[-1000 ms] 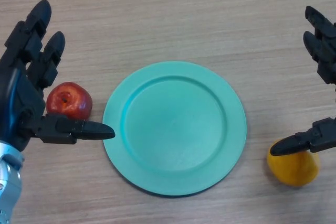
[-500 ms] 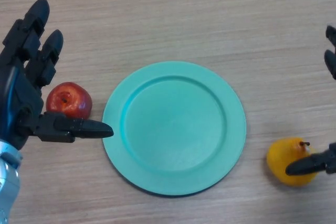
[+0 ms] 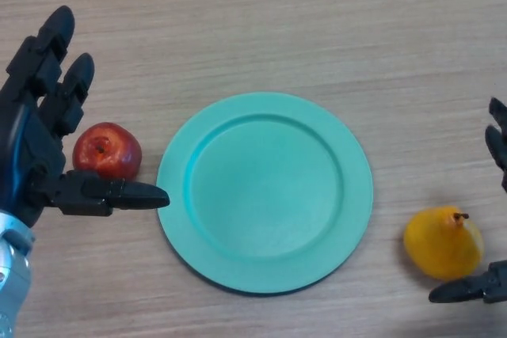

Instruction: Pick up the yellow pear and place it on the plate

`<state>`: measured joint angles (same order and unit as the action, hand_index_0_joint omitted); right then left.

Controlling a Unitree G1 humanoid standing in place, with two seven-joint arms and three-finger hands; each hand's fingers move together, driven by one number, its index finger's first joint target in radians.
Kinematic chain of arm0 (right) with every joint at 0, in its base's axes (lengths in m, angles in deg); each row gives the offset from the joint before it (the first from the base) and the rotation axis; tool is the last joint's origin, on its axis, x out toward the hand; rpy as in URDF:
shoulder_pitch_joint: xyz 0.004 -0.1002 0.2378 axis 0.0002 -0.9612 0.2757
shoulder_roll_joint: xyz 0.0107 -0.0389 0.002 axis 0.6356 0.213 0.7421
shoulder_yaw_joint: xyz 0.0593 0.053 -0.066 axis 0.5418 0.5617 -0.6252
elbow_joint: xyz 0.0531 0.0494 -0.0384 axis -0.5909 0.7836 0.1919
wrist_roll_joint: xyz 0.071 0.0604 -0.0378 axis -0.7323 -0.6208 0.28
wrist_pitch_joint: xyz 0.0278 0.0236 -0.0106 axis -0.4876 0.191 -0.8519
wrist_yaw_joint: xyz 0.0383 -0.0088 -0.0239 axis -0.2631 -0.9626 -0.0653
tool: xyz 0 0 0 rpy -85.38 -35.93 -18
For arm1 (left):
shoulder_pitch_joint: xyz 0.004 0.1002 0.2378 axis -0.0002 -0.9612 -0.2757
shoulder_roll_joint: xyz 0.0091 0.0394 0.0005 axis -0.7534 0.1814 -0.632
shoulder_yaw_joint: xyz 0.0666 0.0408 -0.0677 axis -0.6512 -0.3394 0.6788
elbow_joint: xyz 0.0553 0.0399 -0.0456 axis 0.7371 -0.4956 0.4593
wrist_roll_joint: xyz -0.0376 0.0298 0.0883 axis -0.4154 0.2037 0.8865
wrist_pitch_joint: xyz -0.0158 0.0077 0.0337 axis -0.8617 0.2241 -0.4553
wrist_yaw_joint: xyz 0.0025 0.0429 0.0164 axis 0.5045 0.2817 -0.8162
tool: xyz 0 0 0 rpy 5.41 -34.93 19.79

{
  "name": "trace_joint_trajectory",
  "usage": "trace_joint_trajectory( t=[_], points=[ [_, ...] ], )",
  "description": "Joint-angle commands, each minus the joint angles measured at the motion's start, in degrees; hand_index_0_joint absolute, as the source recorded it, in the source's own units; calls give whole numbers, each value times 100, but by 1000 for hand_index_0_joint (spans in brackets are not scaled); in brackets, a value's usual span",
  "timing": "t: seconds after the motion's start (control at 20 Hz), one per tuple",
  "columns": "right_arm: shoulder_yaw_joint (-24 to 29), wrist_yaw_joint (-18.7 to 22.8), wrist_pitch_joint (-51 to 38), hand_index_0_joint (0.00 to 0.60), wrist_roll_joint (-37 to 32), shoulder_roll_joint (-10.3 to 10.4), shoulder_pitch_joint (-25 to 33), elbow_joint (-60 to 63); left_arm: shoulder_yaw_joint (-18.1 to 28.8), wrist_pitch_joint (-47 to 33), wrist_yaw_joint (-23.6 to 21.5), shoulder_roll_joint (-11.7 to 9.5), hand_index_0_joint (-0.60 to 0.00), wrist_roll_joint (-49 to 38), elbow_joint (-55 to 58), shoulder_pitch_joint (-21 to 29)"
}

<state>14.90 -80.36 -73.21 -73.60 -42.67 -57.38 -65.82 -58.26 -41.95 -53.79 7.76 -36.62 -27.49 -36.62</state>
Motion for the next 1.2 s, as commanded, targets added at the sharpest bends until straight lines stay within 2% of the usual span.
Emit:
trace_joint_trajectory(
  t=[0.05,0.4,0.6,0.65,0.75,0.85,1.2],
  points=[
    [148,375,-1068,0,-258,-185,182,-6,284,-729,-88,-188,0,154,362,190],
    [-396,1126,-2168,0,394,-264,778,2054,286,-787,-143,-168,0,177,342,192],
    [-479,1368,-2262,0,508,-277,929,2553,423,-585,-179,-241,0,-24,394,178],
    [-475,1397,-2253,100,540,-282,932,2573,425,-583,-180,-243,0,-20,394,179],
    [-454,1579,-1893,399,649,-316,910,2574,454,-582,-171,-247,0,-28,398,162],
    [-442,1685,-1467,600,485,-328,920,2507,513,-587,-160,-256,0,-54,395,121],
    [-284,1245,-451,600,-294,-247,668,1377,447,-543,-146,-229,0,-5,388,111]
  ],
)
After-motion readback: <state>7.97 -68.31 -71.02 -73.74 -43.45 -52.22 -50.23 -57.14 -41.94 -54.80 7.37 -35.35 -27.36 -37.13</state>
